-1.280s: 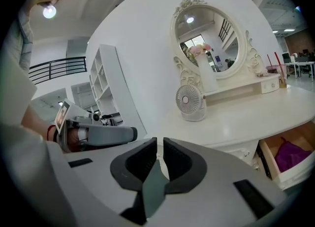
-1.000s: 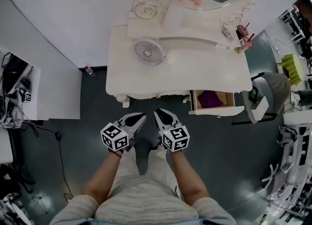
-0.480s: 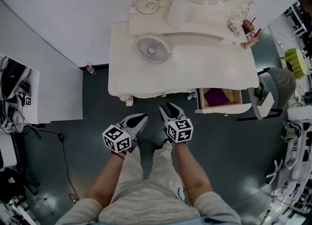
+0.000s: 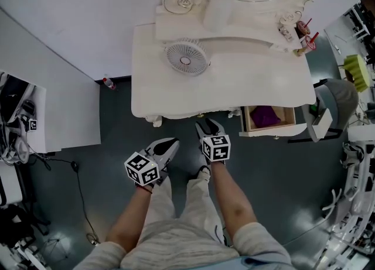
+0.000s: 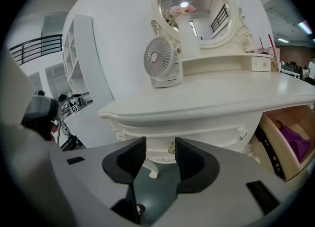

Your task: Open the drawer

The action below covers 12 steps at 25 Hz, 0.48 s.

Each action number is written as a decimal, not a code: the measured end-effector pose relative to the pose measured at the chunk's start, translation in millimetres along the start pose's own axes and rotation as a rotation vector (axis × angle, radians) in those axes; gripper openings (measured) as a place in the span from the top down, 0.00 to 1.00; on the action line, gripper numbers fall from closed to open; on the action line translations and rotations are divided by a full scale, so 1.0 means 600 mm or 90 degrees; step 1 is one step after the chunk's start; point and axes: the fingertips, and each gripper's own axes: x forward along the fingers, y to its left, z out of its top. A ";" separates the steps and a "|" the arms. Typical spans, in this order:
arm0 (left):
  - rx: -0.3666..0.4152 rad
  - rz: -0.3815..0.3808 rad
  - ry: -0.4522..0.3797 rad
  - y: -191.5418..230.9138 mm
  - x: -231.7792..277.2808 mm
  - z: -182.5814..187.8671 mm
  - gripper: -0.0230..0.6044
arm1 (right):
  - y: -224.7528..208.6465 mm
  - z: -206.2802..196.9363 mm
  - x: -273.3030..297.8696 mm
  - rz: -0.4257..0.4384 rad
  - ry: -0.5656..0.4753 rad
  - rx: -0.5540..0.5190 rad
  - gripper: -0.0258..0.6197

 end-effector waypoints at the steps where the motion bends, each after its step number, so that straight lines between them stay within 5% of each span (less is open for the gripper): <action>1: -0.001 0.000 0.000 0.003 0.001 0.000 0.94 | -0.004 -0.003 0.006 -0.005 0.006 -0.003 0.73; 12: -0.010 0.006 0.006 0.021 -0.013 -0.011 0.94 | -0.024 -0.039 0.060 -0.035 0.061 -0.006 0.69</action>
